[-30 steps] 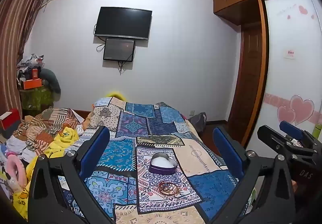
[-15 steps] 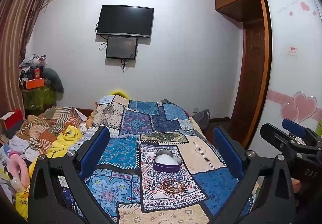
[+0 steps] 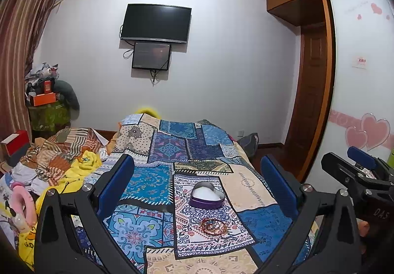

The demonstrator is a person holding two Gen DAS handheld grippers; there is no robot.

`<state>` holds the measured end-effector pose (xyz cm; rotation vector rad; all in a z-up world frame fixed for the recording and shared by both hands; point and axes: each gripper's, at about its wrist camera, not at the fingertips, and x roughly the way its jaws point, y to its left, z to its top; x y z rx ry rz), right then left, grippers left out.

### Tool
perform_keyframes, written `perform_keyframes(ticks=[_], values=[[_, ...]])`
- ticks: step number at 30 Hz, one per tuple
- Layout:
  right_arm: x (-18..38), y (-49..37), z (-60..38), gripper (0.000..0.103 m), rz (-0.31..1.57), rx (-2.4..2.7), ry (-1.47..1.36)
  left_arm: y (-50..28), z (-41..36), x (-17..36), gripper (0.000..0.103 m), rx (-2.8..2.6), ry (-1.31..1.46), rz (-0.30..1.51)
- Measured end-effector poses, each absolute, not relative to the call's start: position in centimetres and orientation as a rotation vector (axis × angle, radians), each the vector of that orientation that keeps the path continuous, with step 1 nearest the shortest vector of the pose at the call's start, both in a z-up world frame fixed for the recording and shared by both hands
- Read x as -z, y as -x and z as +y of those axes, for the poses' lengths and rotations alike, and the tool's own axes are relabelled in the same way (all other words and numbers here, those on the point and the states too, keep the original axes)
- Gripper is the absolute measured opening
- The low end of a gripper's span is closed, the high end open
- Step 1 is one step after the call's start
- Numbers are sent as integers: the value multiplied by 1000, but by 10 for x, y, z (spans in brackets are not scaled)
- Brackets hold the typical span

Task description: Organize jewelry

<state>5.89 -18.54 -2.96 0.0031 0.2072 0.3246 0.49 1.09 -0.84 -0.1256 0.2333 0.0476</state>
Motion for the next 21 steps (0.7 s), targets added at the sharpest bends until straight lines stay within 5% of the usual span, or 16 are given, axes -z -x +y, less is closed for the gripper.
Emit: perform_keyframes(ticks=[21], values=[[34, -60, -186, 103, 211, -324, 4, -6, 9, 7, 103, -35, 123, 233]])
